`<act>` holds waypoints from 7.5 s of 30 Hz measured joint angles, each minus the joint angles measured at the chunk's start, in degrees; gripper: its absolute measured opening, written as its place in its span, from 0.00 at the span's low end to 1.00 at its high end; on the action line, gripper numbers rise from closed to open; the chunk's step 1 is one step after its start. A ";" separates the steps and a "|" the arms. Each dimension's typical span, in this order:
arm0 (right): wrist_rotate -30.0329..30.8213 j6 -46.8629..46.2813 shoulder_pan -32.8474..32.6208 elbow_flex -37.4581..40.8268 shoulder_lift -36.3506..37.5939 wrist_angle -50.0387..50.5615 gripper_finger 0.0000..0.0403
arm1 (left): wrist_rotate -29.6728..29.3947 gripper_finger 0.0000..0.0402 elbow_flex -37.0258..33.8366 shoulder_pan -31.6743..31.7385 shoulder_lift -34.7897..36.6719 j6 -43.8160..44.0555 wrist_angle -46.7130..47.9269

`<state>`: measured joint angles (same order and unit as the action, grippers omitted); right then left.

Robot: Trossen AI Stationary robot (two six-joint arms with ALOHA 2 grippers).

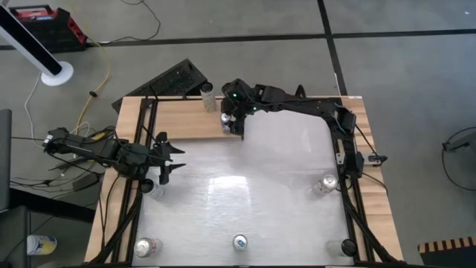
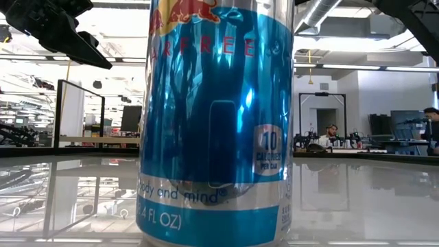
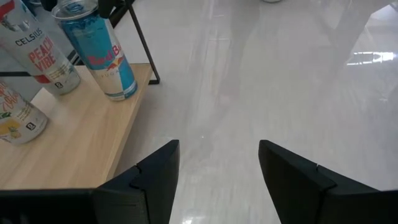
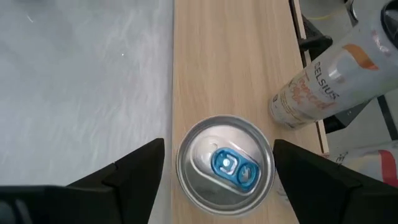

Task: Place canned beverage on shelf
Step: Put the top red bull soda can beside the tropical vibe soda can on the shelf

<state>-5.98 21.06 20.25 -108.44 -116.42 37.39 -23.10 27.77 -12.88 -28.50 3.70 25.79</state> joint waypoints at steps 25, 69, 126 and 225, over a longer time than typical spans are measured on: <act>0.00 -7.18 0.56 -13.49 13.75 38.94 0.81 | 2.29 0.51 0.96 10.77 -6.37 -15.90 -25.83; 30.03 -10.33 -25.33 83.17 63.49 -50.51 0.81 | 30.14 0.76 29.77 42.58 -56.01 -16.04 -27.10; 29.88 -12.59 -24.98 83.19 62.75 -49.87 0.81 | 24.64 0.58 27.76 41.75 -53.98 -7.46 -24.59; 29.84 -16.59 -25.00 83.65 62.73 -48.14 0.81 | 25.78 0.57 14.23 68.65 -37.98 -11.17 -24.31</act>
<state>23.86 4.47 -4.75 -24.80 -53.69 -10.75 2.68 42.00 55.77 -66.48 -7.46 1.48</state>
